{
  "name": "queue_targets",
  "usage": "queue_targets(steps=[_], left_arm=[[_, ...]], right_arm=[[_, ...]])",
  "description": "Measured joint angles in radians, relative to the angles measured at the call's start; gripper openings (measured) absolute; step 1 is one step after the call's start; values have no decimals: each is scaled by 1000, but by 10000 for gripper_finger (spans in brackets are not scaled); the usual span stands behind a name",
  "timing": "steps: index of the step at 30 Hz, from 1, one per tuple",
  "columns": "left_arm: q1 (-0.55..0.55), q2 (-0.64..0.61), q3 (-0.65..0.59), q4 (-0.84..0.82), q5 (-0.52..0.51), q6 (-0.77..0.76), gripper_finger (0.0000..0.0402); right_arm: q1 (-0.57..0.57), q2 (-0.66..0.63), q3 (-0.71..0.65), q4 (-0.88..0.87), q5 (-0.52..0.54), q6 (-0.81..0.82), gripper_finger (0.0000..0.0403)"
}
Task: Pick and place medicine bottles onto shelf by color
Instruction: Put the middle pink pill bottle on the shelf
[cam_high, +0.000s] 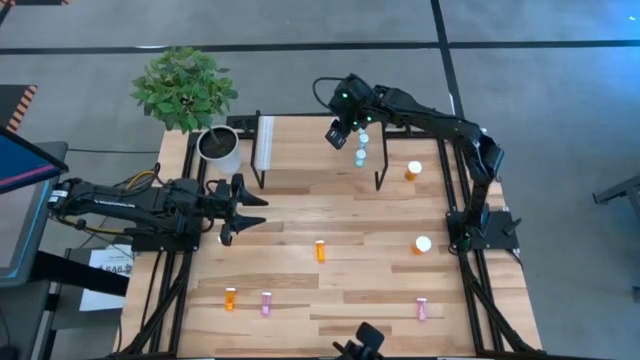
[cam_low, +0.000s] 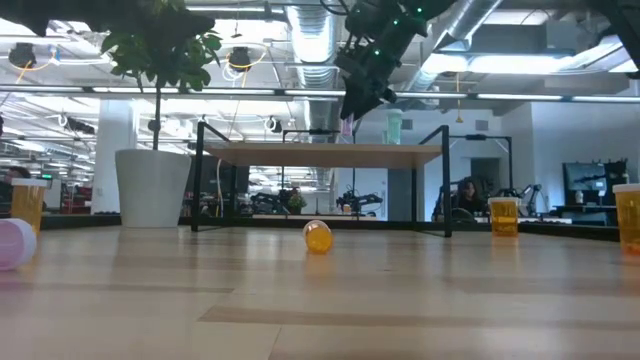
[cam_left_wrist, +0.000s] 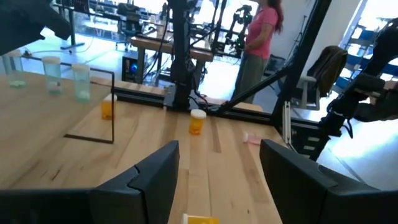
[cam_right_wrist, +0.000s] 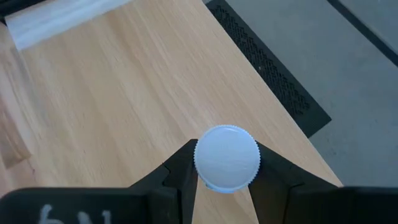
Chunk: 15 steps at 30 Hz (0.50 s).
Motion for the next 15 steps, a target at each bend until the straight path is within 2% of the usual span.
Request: queue_targets(steps=[15], left_arm=[[0,0,0,11,1,-16,212]], right_arm=[[5,48,-17,19,2,45,144]])
